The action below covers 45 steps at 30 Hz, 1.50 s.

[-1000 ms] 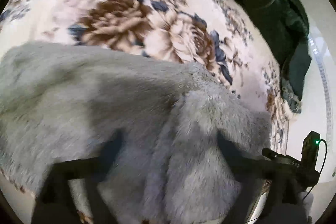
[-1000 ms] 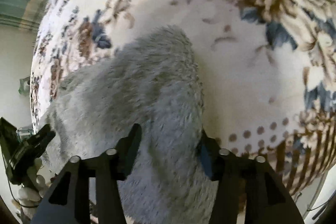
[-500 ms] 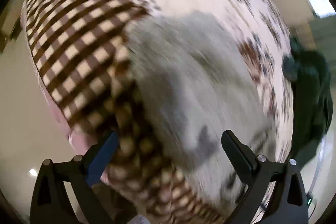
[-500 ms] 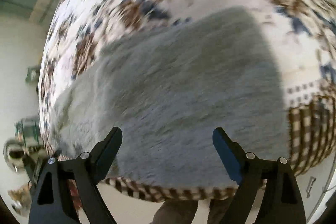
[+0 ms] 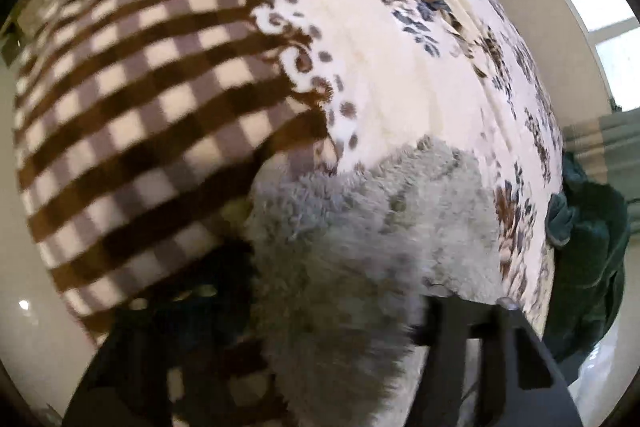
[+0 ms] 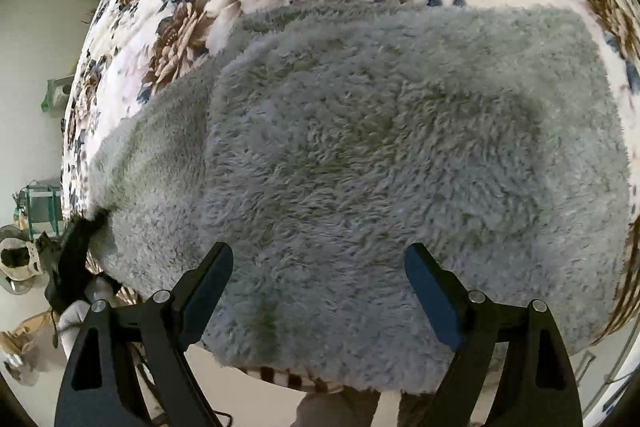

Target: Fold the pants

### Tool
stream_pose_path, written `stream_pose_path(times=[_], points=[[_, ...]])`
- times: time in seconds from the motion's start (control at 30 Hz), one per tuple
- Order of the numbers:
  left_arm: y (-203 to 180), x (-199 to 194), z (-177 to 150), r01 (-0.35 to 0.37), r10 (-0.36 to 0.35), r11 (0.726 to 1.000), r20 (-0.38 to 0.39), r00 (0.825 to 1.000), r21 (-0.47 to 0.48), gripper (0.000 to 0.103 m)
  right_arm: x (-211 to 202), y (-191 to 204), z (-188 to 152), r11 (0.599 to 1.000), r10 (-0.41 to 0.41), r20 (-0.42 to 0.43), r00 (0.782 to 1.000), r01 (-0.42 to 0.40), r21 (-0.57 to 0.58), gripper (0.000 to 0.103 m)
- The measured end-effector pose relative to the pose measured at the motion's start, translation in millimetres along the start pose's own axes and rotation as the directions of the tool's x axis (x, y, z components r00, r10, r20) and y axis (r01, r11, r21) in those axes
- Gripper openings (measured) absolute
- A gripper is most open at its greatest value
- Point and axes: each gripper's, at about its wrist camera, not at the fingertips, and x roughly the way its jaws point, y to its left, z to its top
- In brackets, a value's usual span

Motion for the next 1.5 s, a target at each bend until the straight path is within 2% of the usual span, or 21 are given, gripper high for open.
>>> stream_pose_path(times=[0.13,0.2,0.3,0.33,0.37,0.57,0.6,0.63,0.67,0.77,0.87,0.93,1.03,1.1,1.17,1.27,1.37,1.4,1.43,1.5], points=[[6,-23,-3,0.043,-0.043,0.999,0.033,0.999,-0.006,0.053,2,2,-1,1.0,-0.003,-0.011,1.0,0.003,-0.01,0.09],[5,-29,-2,0.047,-0.047,0.999,0.036,0.998,-0.007,0.063,3,0,-1,1.0,0.004,-0.018,1.0,-0.004,-0.006,0.09],[-1,-39,-1,0.033,-0.036,0.999,0.09,0.995,0.032,0.07,3,-4,-3,1.0,0.009,-0.021,1.0,-0.009,0.009,0.09],[-5,-40,1,0.048,-0.054,0.997,0.108,0.993,0.054,0.076,4,-5,-3,1.0,0.014,-0.023,1.0,-0.014,0.014,0.09],[-9,-38,3,0.049,-0.058,0.996,0.115,0.992,0.079,0.082,4,-7,-3,1.0,0.019,-0.024,1.0,-0.018,0.021,0.09],[-18,1,17,0.03,-0.042,0.99,0.084,0.996,0.141,0.081,8,-9,0,0.999,0.029,-0.042,0.999,-0.028,0.031,0.09],[-19,7,18,0.026,-0.038,0.988,0.074,0.997,0.154,0.08,8,-9,0,0.999,0.029,-0.042,0.999,-0.028,0.032,0.09],[-18,9,18,0.027,-0.038,0.987,0.069,0.997,0.161,0.063,8,-10,1,0.999,0.034,-0.042,0.999,-0.032,0.037,0.09],[-20,9,18,0.04,-0.054,0.983,0.071,0.996,0.179,0.035,8,-11,1,0.999,0.036,-0.041,0.999,-0.034,0.037,0.09],[-28,-5,11,0.062,-0.089,0.97,0.105,0.99,0.236,0.028,8,-13,1,0.998,0.045,-0.036,0.998,-0.043,0.048,0.09],[-43,-32,4,0.088,-0.136,0.954,0.151,0.979,0.288,0.026,5,-16,0,0.997,0.056,-0.024,0.998,-0.054,0.057,0.09],[-58,-57,-3,0.132,-0.189,0.942,0.165,0.968,0.308,0.026,0,-19,0,0.996,0.066,-0.011,0.998,-0.065,0.065,0.09],[-92,-95,-21,0.218,-0.287,0.905,0.146,0.947,0.366,0.026,-12,-28,-1,0.994,0.074,0.013,0.997,-0.075,0.079,0.09],[-120,-116,-38,0.272,-0.346,0.868,0.112,0.931,0.416,0.026,-20,-38,-2,0.992,0.081,0.028,0.996,-0.083,0.094,0.09],[-150,-131,-58,0.339,-0.404,0.824,0.051,0.913,0.454,0.026,-33,-51,-4,0.989,0.087,0.053,0.995,-0.093,0.118,0.09],[-196,-145,-103,0.444,-0.472,0.743,-0.079,0.878,0.501,0.026,-53,-79,-7,0.981,0.093,0.094,0.991,-0.107,0.162,0.09],[-245,-144,-165,0.522,-0.491,0.651,-0.218,0.843,0.551,0.026,-74,-114,-14,0.969,0.089,0.137,0.987,-0.117,0.217,0.09],[-255,-142,-180,0.533,-0.489,0.636,-0.244,0.838,0.558,0.026,-79,-125,-16,0.965,0.086,0.148,0.985,-0.119,0.234,0.09],[-270,-136,-204,0.561,-0.485,0.609,-0.296,0.823,0.561,0.026,-86,-140,-20,0.959,0.081,0.162,0.983,-0.121,0.256,0.09],[-293,-124,-247,0.584,-0.46,0.567,-0.365,0.81,0.581,0.026,-98,-167,-26,0.948,0.062,0.185,0.981,-0.116,0.296,0.09]])
